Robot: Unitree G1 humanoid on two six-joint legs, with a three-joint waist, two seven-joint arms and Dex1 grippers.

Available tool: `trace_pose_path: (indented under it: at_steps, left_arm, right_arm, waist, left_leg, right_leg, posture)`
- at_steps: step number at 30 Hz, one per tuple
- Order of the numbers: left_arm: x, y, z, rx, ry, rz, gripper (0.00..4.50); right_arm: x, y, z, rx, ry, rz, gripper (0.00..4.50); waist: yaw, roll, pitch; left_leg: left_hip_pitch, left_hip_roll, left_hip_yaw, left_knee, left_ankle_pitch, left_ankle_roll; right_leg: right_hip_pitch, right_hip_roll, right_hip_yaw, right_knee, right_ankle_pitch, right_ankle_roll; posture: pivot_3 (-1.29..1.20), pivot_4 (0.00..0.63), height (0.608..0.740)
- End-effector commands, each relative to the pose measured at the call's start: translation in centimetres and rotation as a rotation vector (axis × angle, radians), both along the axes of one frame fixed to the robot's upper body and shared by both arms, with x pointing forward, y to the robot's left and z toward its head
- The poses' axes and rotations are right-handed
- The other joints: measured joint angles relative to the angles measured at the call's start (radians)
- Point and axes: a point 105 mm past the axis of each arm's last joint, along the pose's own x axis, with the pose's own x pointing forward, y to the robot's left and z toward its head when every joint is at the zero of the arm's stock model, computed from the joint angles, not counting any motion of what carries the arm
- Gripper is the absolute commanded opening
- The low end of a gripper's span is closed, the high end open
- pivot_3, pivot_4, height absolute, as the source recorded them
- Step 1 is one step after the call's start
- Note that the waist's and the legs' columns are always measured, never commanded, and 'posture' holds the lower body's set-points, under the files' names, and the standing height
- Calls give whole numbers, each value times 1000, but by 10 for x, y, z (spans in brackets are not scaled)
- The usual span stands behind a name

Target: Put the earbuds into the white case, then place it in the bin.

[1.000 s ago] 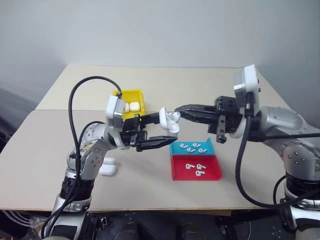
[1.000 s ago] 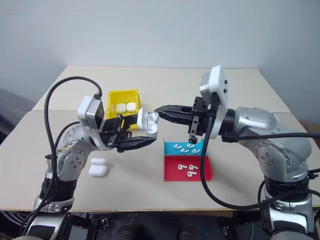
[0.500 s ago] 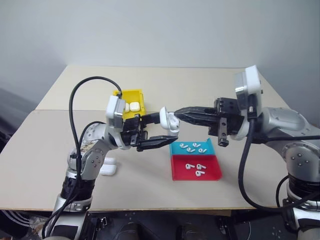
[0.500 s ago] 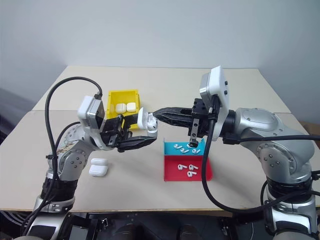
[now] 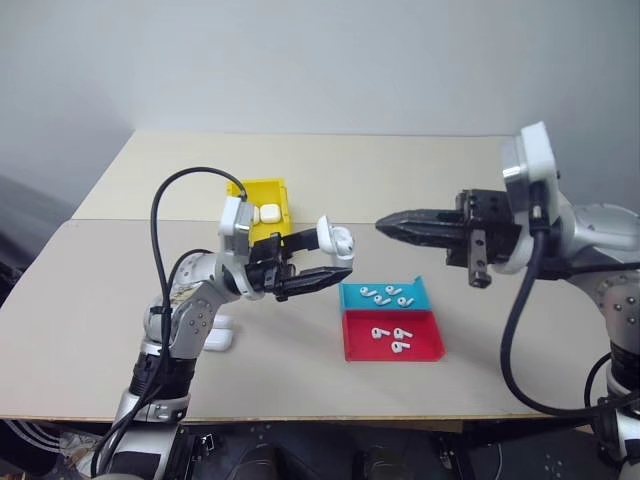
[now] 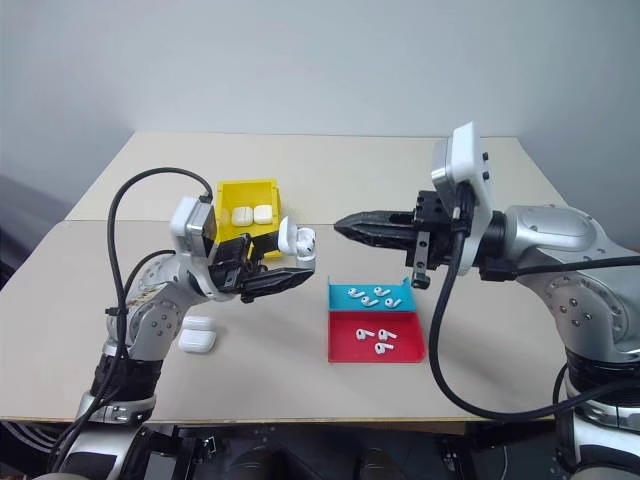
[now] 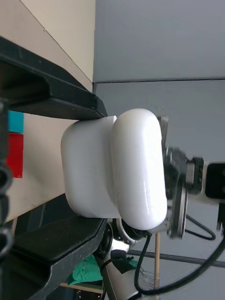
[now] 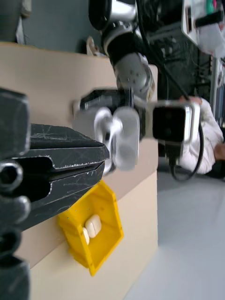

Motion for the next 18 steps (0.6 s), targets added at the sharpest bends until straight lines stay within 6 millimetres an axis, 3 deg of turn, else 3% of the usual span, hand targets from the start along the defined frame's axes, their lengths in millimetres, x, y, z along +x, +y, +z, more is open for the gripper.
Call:
trace_pose_path:
  at_steps: [1, 18]
  left_arm:
    - [1, -4, 14, -19, -61, -4, 2789]
    - [-5, -9, 16, -19, -76, -25, 2789]
  right_arm:
    - [-13, 5, 4, -9, -56, 69, 82]
    - [-7, 18, 2, 17, -62, 63, 82]
  waist:
    - [0, 0, 0]
    - [0, 0, 0]
  left_leg:
    - [0, 0, 0, 0, 0, 0]
    - [0, 0, 0, 0, 0, 0]
  right_leg:
    - [0, 0, 0, 0, 0, 0]
    - [0, 0, 0, 0, 0, 0]
  posture:
    - [0, 150, 740]
    - [0, 150, 740]
